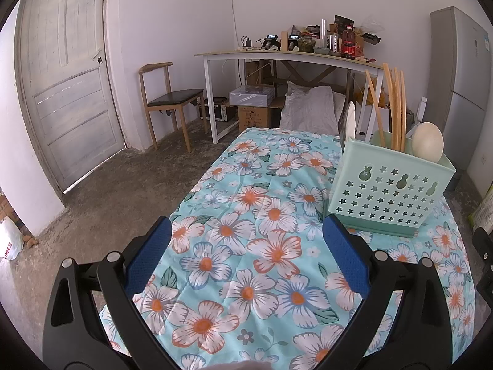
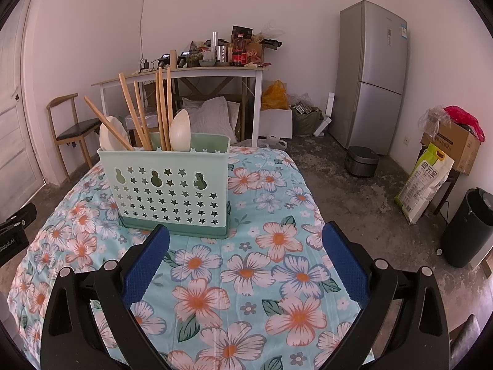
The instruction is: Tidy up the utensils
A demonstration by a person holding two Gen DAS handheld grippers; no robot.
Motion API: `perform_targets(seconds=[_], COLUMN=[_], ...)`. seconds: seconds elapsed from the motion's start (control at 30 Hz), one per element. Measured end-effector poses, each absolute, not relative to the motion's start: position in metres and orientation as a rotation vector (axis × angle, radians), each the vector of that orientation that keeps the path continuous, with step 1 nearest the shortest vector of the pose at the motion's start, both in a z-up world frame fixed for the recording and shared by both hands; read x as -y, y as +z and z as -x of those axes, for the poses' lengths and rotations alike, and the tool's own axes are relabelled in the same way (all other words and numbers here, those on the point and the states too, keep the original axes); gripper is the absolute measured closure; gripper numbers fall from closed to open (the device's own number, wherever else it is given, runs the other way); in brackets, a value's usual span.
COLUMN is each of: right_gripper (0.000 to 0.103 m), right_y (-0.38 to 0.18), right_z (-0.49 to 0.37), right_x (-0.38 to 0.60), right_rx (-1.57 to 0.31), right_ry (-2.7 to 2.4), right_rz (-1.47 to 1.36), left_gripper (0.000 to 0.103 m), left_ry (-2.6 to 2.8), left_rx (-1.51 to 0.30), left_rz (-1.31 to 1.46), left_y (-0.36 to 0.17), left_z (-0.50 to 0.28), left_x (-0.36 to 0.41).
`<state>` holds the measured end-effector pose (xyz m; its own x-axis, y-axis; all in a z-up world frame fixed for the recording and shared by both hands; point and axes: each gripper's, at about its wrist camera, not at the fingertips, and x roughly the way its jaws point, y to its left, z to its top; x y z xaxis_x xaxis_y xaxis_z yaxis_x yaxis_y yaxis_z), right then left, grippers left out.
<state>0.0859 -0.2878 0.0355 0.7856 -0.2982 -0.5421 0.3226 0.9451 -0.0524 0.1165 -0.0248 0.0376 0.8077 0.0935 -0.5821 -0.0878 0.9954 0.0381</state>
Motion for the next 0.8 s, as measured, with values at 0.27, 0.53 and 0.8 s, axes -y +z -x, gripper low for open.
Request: perform_targets(seconds=[0.27,0.53,0.8], right_gripper=[0.007,0.007,0.007], right_y=[0.0351,0.0343,0.0364], right_z=[-0.0855,-0.0853,-0.0867], right_x=[0.2893,0.2896,0.2863], right_rx=[-0.577,-0.577,-0.578], right_ry=[-0.335,-0.335,-0.333], right_rz=[-0.044,-0.045,-0.045], left_gripper=[0.008,0.008,0.008], left_ry=[0.097,0.097,0.097], left_rx=[-0.624,-0.624,-0.623], left_rz=[-0.010,-0.010,-0.010], left_y=[0.0377,0.0373,0.0372], left_z=[-0.1164,-0.1163,-0.1164], left_x=[0.0251,0.0253,0.0252])
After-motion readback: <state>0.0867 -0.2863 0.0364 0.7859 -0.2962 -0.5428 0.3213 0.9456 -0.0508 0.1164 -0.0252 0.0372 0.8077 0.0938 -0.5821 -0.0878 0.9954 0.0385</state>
